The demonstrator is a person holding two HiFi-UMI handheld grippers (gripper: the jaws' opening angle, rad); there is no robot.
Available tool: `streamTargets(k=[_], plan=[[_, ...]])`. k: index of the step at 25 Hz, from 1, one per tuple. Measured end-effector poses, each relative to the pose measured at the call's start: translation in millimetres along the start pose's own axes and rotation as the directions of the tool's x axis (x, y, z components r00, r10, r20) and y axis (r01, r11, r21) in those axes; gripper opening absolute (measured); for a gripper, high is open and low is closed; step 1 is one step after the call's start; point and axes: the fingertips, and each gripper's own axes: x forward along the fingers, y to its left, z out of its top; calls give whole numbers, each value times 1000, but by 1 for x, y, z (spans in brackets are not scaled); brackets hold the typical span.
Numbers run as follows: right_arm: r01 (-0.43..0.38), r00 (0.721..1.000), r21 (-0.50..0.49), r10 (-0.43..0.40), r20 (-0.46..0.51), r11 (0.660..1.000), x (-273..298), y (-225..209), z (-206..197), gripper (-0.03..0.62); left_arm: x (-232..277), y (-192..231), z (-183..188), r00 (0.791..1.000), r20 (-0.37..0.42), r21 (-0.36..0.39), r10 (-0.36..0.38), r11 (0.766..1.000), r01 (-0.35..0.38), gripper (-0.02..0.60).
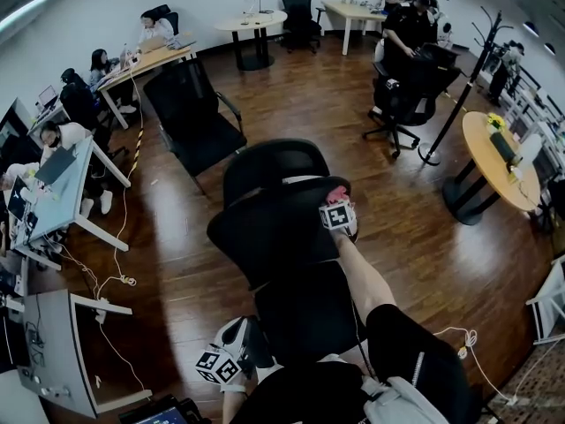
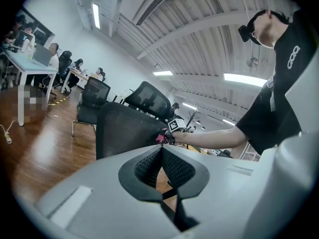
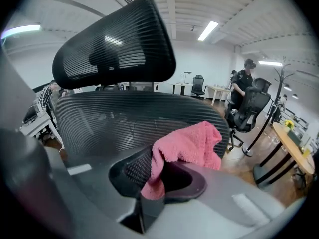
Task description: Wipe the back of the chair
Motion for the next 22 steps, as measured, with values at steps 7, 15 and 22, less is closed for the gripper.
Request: streamTargets(k=[7, 15, 22], plan=[[-57, 998, -25, 57, -13, 998, 12, 59, 2, 44, -24, 20, 4, 1000, 12, -19, 17, 1000, -17, -8], [-124, 992, -74, 122, -25, 990, 20, 132, 3, 43, -43, 33, 9, 999, 31, -25, 12, 1000, -11, -8], [-205, 979, -100, 201, -44, 974, 26, 200, 4, 44, -68, 48, 6, 999, 40, -43, 32, 999, -31, -8]])
